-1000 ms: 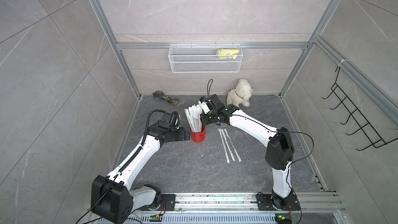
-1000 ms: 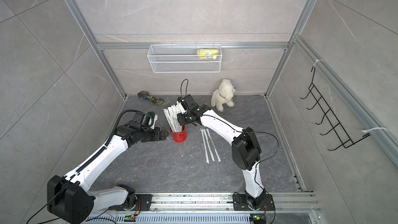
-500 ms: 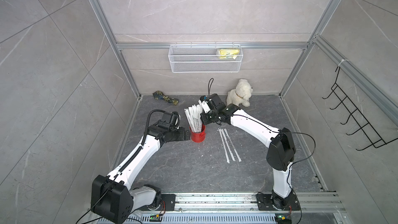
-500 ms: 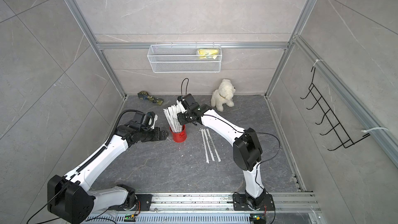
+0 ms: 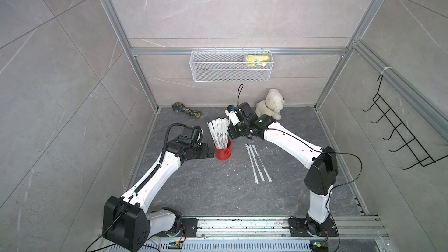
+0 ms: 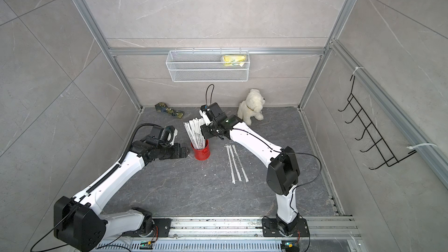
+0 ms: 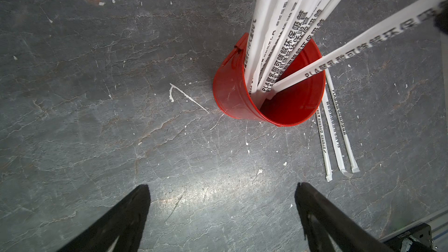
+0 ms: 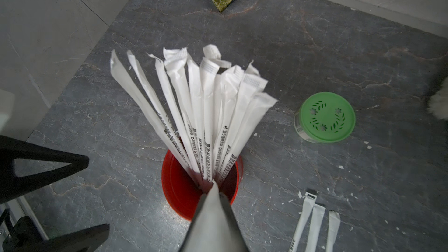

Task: Take the straws out of the storage container
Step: Pick up the straw from the container.

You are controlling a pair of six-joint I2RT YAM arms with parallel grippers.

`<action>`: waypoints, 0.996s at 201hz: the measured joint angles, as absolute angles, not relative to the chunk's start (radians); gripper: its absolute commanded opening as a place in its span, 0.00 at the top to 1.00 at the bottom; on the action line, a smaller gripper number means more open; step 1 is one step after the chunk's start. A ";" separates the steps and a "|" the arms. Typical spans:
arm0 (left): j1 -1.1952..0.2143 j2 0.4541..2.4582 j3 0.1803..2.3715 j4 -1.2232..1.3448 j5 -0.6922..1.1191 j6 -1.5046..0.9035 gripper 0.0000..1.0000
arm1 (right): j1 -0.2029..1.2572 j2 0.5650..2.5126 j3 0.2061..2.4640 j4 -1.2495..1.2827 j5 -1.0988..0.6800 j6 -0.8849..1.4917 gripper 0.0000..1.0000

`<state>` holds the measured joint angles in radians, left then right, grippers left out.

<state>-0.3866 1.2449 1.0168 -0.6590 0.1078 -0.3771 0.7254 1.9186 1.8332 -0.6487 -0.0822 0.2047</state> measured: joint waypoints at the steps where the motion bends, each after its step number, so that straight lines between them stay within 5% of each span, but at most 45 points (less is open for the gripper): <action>1: -0.387 1.245 1.017 -0.659 0.108 -0.377 0.02 | 0.725 1.916 1.834 -0.650 -0.082 0.205 0.88; 102: -0.389 1.245 1.017 -0.659 0.108 -0.377 0.01 | 0.725 1.759 1.920 -0.809 -0.086 0.171 0.88; 200: -0.389 1.245 1.017 -0.659 0.111 -0.377 0.01 | 0.687 1.774 2.151 -1.264 0.036 0.088 0.87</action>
<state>-0.3885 1.2449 1.0172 -0.6590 0.1112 -0.3775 0.6872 1.7741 2.1513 -1.2640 0.0360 0.0883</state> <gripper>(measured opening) 0.994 0.120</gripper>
